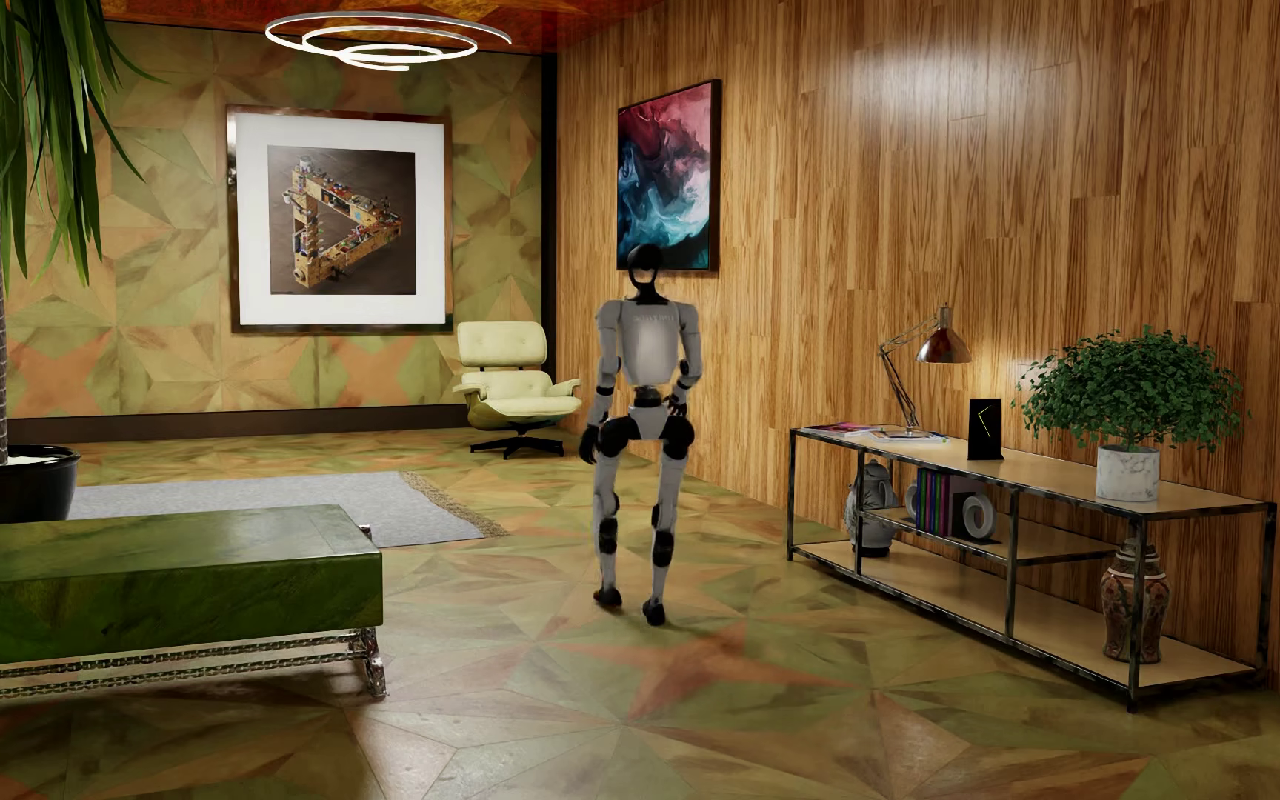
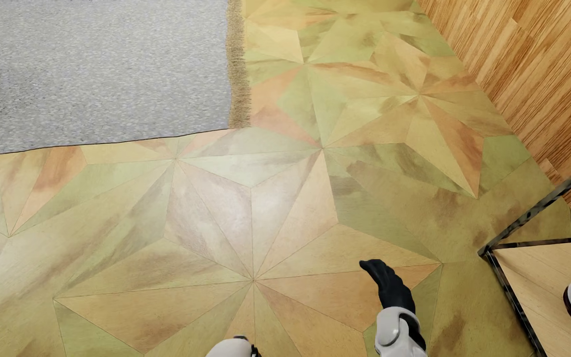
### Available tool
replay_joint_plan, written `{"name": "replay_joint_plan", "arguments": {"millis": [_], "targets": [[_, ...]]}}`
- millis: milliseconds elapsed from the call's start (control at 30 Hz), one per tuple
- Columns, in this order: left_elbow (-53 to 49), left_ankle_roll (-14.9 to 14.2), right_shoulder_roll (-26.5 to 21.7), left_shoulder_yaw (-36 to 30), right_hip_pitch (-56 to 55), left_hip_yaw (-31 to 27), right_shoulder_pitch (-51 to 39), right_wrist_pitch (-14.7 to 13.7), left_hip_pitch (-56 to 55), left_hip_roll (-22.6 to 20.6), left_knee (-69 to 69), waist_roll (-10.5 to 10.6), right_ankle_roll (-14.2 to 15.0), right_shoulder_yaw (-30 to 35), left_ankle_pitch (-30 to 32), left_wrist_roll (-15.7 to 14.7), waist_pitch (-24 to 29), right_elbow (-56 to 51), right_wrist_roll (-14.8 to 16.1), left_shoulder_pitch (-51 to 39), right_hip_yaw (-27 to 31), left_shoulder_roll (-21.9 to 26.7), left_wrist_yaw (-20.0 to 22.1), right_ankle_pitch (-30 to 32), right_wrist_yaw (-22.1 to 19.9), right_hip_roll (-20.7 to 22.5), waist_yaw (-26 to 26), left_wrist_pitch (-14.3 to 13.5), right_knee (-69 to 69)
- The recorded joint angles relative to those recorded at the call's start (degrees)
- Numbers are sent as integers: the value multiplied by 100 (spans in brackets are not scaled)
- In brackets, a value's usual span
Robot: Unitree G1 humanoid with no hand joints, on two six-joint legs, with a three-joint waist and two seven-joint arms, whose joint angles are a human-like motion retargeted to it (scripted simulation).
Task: Go to the armchair
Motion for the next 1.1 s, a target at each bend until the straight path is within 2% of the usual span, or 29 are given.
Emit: {"name": "replay_joint_plan", "arguments": {"millis": [67, 100, 133, 167, 233, 267, 300, 333, 367, 400, 433, 467, 500, 567, 600, 633, 667, 700, 733, 767, 800, 833, 867, 900, 933, 967, 1000, 1033, 1100], "targets": [[102, -499, -172, -100, 377, 645, -219, 95, -15, -285, -1913, -61, 33, 255, 471, 177, -56, -135, 137, 109, 194, -95, -252, -134, 67, 75, 54, -80, -185], [82, -1305, -194, -114, 579, 1089, -273, 193, 26, -382, -2603, -85, 16, 352, 527, 220, -83, -113, 157, 139, 281, -108, -442, -191, 69, 124, 53, -128, -264], [34, -1637, -175, -115, 770, 1316, -280, 288, 17, -449, -2759, -108, 5, 434, 477, 300, -97, -43, 156, 153, 352, -90, -476, -262, 75, 161, 58, -153, -230], [-29, -1092, -139, -90, 925, 1409, -241, 348, 48, -454, -2575, -138, -11, 511, 713, 363, -102, 55, 154, 141, 435, -92, -430, -291, 72, 158, 80, -170, -135], [-149, 539, -94, 154, 1145, 1699, -45, 543, 454, -600, -2587, -254, 22, 736, 892, 322, -121, 455, 122, 72, 639, -236, -279, -14, 140, -62, 155, -136, 262], [-146, 643, -63, 346, 1022, 1830, 96, 646, 676, -666, -2522, -356, 154, 845, 715, 285, -114, 768, 100, -5, 697, -319, -116, 444, 171, -253, 188, -72, 897], [-102, 639, -44, 550, 667, 1985, 232, 854, 844, -686, -2345, -453, 843, 990, 455, 241, -92, 1177, 38, -121, 812, -386, -29, 1049, 283, -449, 216, 5, 1878], [-71, 638, -72, 739, 173, 2178, 317, 1073, 1059, -678, -2211, -520, 1884, 1284, 205, 211, -66, 1603, -77, -250, 980, -421, 39, 1720, 595, -633, 240, 51, 3049], [-86, 591, -188, 840, -401, 2398, 379, 1148, 1363, -671, -2227, -559, 2239, 1710, 1, 253, -39, 1924, -298, -448, 869, -405, 27, 2317, 1141, -890, 281, 94, 4166], [-121, 515, -334, 908, -950, 2567, 437, 1122, 1651, -683, -2246, -594, 2296, 1993, -187, 283, -11, 2098, -454, -626, 746, -353, 55, 2275, 1655, -1365, 276, 68, 5018], [-200, 432, -421, 993, -1473, 2655, 552, 1151, 1914, -704, -2260, -636, 2071, 1953, -352, 269, 12, 2129, -460, -806, 736, -289, 163, 1943, 1860, -1778, 206, 18, 5578], [-275, 344, -427, 1060, -1959, 2688, 743, 1218, 2172, -727, -2302, -669, 1441, 1584, -477, 267, 26, 2057, -300, -906, 697, -177, 274, 1798, 1596, -2034, 92, -120, 5829], [-385, 252, -336, 1093, -2397, 2680, 937, 1262, 2384, -741, -2304, -685, 1131, 1020, -600, 242, 35, 1930, -45, -1072, 651, -86, 334, 1696, 1049, -2191, -49, -228, 5790], [-714, 39, -180, 1002, -3096, 2608, 1341, 1206, 2718, -709, -2135, -676, 988, 61, -913, 191, 35, 1717, 317, -1330, 729, 170, 392, 1312, 9, -2085, -311, -435, 4990], [-906, -78, -122, 916, -3312, 2563, 1488, 1180, 2873, -690, -2064, -661, 1009, -179, -1064, 169, 21, 1687, 339, -1433, 738, 309, 399, 1346, -270, -2044, -412, -542, 4214], [-1087, -206, -65, 845, -3386, 2508, 1609, 1198, 3048, -682, -2028, -647, 1010, -287, -1214, 127, -6, 1701, 286, -1527, 686, 437, 413, 1483, -366, -2032, -487, -611, 3148], [-1243, -345, 0, 787, -3295, 2446, 1698, 1212, 3243, -674, -2046, -630, 1065, -295, -1326, 84, -44, 1766, 235, -1615, 638, 547, 413, 1758, -230, -1973, -544, -611, 1801], [-1368, -489, 50, 738, -3070, 2355, 1786, 1216, 3481, -662, -2155, -606, 1160, -219, -1378, 3, -82, 1859, 151, -1702, 646, 616, 434, 2009, 113, -1868, -585, -609, 362], [-1455, -621, 111, 675, -2835, 2251, 1868, 1224, 3714, -618, -2197, -580, 1616, -146, -1380, -56, -108, 1914, 59, -1781, 576, 665, 433, 1913, 530, -1785, -602, -586, -694], [-1478, -767, 204, 609, -2740, 2148, 1881, 1272, 3882, -497, -2144, -549, 1930, -76, -1369, -112, -113, 1963, -42, -1881, 388, 728, 443, 2022, 942, -1754, -608, -539, -755], [-1519, -896, 303, 637, -2650, 2053, 1823, 1319, 4015, -291, -1989, -504, 1144, -25, -1280, -201, -114, 2036, -150, -1882, 327, 747, 485, 2555, 1221, -1575, -628, -482, -602], [-1572, -958, 430, 703, -2482, 1931, 1735, 1387, 4094, 19, -1705, -432, 641, 3, -1003, -213, -111, 2147, -300, -1734, 218, 730, 564, 2528, 1283, -1345, -654, -429, -399], [-1543, -922, 553, 776, -2280, 1814, 1632, 1459, 4023, 404, -1124, -336, 542, -40, -583, -253, -103, 2237, -435, -1557, 56, 643, 652, 2177, 1241, -1151, -684, -318, -208], [-1402, -699, 671, 681, -2010, 1583, 1551, 1515, 3736, 838, -272, -223, 512, -105, 148, -194, -90, 2271, -583, -1407, -149, 586, 664, 1854, 1107, -974, -703, -188, -124], [-1115, -499, 777, 362, -1688, 1343, 1443, 1542, 3277, 1287, 696, -108, 456, -254, 915, -111, -82, 2206, -622, -1431, -366, 591, 451, 1623, 946, -835, -702, -82, -200], [-838, -85, 833, -77, -1301, 1068, 1356, 1465, 2715, 1723, 1631, 7, 412, -342, 1499, 35, -64, 2083, -635, -1466, -557, 656, 19, 1471, 799, -674, -657, -108, -424], [-663, 126, 817, -417, -1084, 784, 1218, 1311, 2177, 1933, 2318, 120, 385, -285, 1031, 190, -28, 1984, -675, -1457, -693, 750, -433, 1262, 721, -507, -576, -215, -399], [-619, 213, 727, -470, -912, 473, 1005, 1215, 1660, 1838, 2780, 204, 373, -159, 568, 219, 3, 1935, -735, -1333, -730, 714, -596, 1036, 733, -377, -477, -263, -305], [-695, 89, 469, -251, -616, 157, 516, 1074, 830, 1336, 2805, 269, 412, -61, 82, 78, 34, 1798, -808, -807, -655, 409, -236, 611, 785, -236, -292, -208, -90]]}}
